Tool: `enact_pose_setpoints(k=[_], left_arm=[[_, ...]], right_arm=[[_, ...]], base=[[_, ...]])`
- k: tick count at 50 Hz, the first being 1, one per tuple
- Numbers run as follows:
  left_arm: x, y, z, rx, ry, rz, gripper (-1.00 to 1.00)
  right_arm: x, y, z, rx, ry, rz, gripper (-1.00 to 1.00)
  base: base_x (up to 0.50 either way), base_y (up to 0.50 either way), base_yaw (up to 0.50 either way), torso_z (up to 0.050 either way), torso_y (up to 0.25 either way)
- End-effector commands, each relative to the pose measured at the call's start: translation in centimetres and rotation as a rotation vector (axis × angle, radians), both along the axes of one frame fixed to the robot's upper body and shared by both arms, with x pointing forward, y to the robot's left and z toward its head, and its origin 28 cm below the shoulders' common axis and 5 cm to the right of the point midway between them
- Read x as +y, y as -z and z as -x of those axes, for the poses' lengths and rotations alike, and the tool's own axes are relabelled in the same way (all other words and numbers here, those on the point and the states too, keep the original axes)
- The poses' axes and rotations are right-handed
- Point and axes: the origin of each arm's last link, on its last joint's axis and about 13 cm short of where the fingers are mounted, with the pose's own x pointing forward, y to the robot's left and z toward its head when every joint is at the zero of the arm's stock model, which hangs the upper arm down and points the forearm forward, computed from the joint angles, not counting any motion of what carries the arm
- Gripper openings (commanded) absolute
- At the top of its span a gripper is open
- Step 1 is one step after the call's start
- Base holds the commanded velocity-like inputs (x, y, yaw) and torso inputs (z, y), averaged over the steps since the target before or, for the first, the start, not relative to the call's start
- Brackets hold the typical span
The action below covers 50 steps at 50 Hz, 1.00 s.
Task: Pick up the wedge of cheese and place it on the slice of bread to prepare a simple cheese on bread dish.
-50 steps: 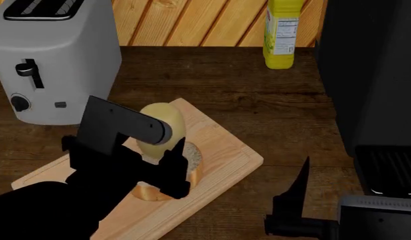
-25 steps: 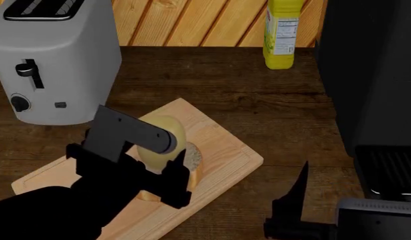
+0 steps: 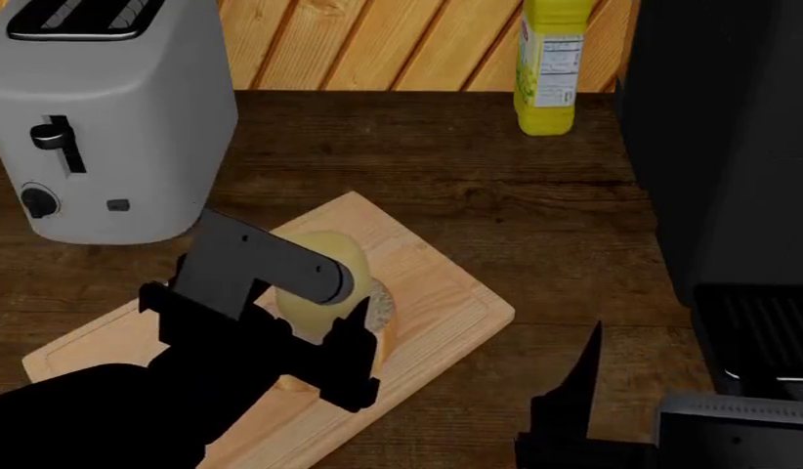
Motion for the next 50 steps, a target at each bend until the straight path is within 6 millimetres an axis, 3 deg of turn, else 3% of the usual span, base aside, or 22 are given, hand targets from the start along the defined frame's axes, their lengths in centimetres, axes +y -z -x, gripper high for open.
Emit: enact_pose_setpoints(k=[1, 13, 14, 27, 50], left_arm=[[0.0, 0.5, -0.4, 0.027, -0.022, 0.004, -1.0], [0.0, 0.6, -0.4, 0.043, -0.021, 0.005, -1.0], [0.0, 0.6, -0.4, 0.04, -0.012, 0.002, 1.0], [0.2, 0.4, -0.1, 0.047, -0.014, 0.015, 1.0], [0.6, -3.7, 2.6, -0.058, 0.048, 0.023, 1.0]], right_arm=[[0.1, -0.1, -0.1, 0.0, -0.003, 0.002, 1.0], [-0.1, 0.0, 0.0, 0.0, 0.002, 0.002, 1.0], [0.0, 0.1, 0.0, 0.0, 0.001, 0.0, 1.0], [0.2, 0.5, -0.2, 0.007, -0.008, -0.005, 1.0], [0.3, 0.5, -0.3, 0.004, -0.014, -0.012, 1.0]], base=[[0.01, 0.0, 0.0, 0.0, 0.0], [0.0, 0.0, 0.0, 0.0, 0.0], [0.0, 0.0, 0.0, 0.0, 0.0], [0.0, 0.0, 0.0, 0.0, 0.0], [0.0, 0.0, 0.0, 0.0, 0.0]])
